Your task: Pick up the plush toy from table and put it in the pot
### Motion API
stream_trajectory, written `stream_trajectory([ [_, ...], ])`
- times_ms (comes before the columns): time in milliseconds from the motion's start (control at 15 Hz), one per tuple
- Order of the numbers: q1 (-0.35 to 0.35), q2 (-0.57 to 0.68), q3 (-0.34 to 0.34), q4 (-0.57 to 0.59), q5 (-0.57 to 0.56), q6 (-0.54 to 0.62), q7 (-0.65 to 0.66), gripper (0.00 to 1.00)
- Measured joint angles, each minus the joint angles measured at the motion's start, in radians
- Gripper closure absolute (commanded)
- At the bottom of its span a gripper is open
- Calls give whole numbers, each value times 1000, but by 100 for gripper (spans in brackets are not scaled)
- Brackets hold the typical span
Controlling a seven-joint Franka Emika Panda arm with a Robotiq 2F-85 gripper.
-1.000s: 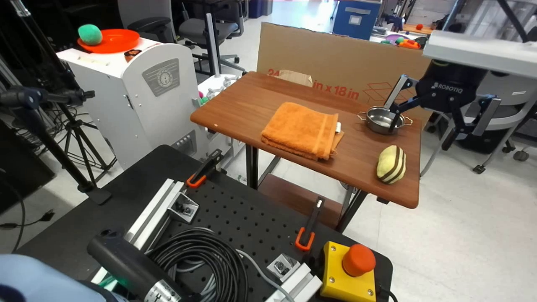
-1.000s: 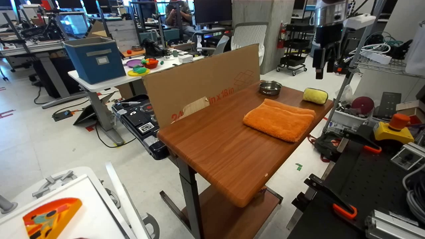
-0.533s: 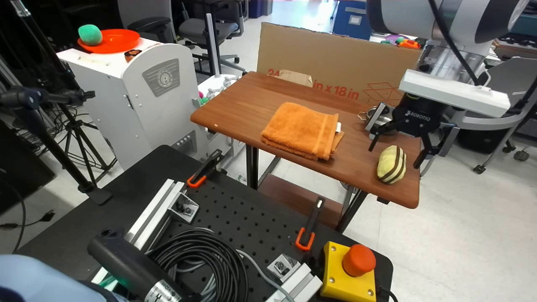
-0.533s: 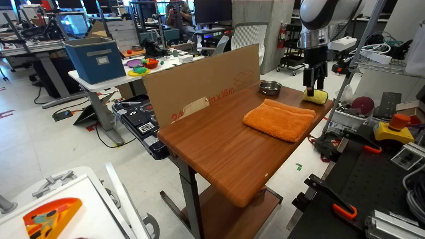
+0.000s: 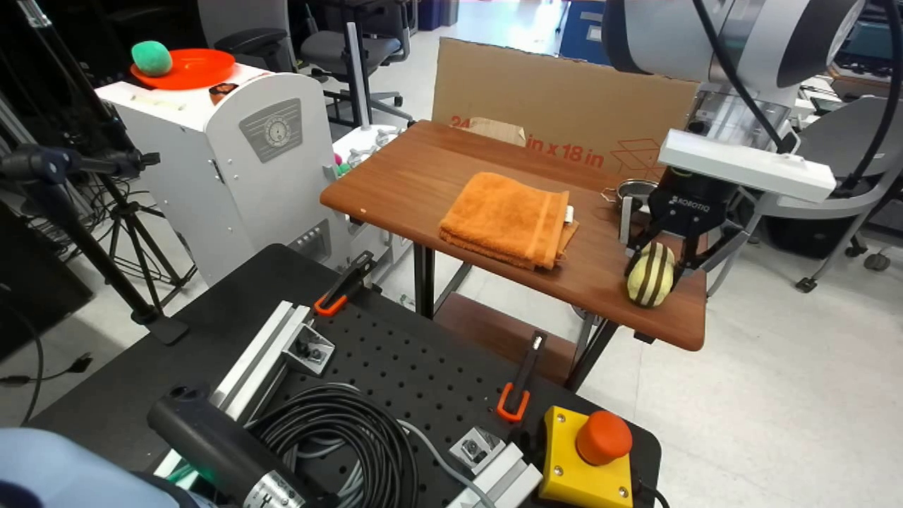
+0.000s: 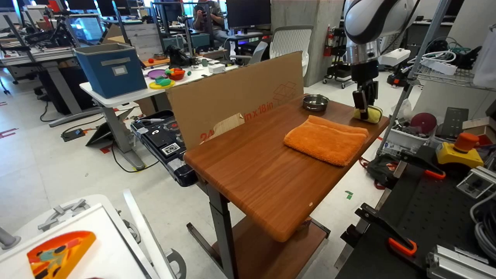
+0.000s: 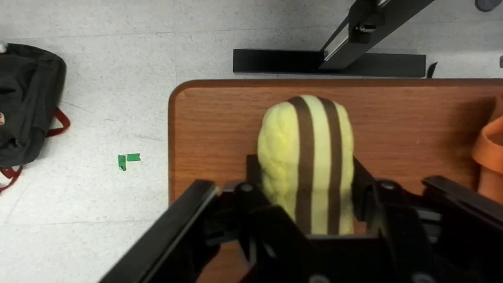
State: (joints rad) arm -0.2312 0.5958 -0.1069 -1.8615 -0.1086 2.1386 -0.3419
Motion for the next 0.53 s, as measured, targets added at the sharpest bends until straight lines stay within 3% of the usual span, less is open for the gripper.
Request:
stream_trajectory([
  [200, 15, -16, 1, 13, -30, -34, 12, 99],
  [533, 69, -46, 9, 99, -48, -90, 34, 97],
])
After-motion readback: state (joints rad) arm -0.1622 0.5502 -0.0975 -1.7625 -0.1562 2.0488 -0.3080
